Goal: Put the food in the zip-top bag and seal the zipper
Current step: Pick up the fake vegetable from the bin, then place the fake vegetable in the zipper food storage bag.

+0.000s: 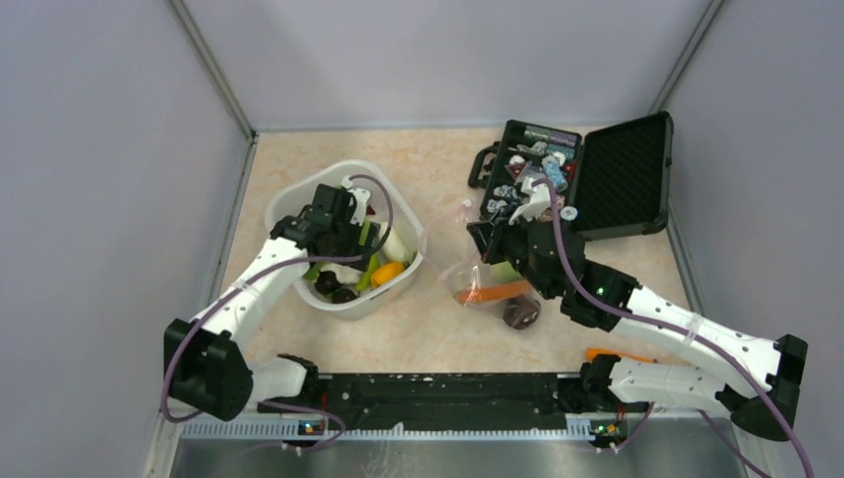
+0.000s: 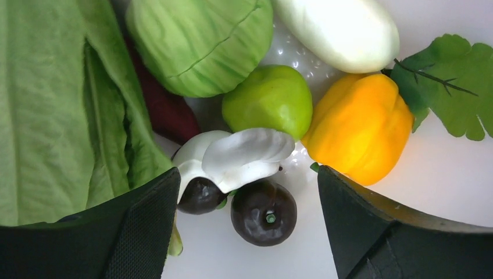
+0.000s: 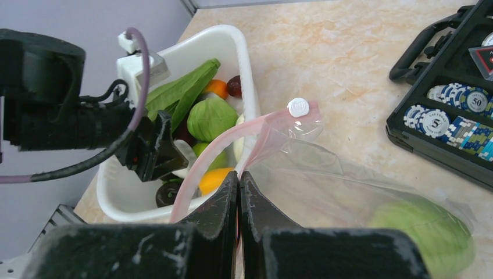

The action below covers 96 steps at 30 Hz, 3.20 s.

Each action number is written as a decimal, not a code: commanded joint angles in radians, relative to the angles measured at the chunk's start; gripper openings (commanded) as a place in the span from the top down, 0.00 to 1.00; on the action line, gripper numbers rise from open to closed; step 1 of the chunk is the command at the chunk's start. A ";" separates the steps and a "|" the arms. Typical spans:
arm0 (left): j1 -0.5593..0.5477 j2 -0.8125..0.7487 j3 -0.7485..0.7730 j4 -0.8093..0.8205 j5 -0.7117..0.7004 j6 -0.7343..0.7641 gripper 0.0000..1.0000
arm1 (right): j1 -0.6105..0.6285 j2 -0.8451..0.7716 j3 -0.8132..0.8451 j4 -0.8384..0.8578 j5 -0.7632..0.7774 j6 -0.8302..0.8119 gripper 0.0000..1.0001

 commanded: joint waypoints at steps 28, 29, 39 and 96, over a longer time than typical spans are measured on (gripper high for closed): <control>0.052 0.258 0.153 -0.170 0.107 0.099 0.67 | -0.005 -0.047 -0.006 0.063 -0.006 0.000 1.00; 0.053 0.256 0.153 -0.169 0.121 0.102 0.72 | -0.006 -0.046 -0.004 0.059 -0.006 0.000 1.00; 0.057 0.034 0.206 -0.139 0.185 0.075 1.00 | -0.007 -0.056 -0.004 0.056 0.000 -0.002 1.00; -0.337 0.002 0.307 0.257 0.301 -0.412 1.00 | -0.007 -0.050 -0.030 0.107 -0.027 0.020 1.00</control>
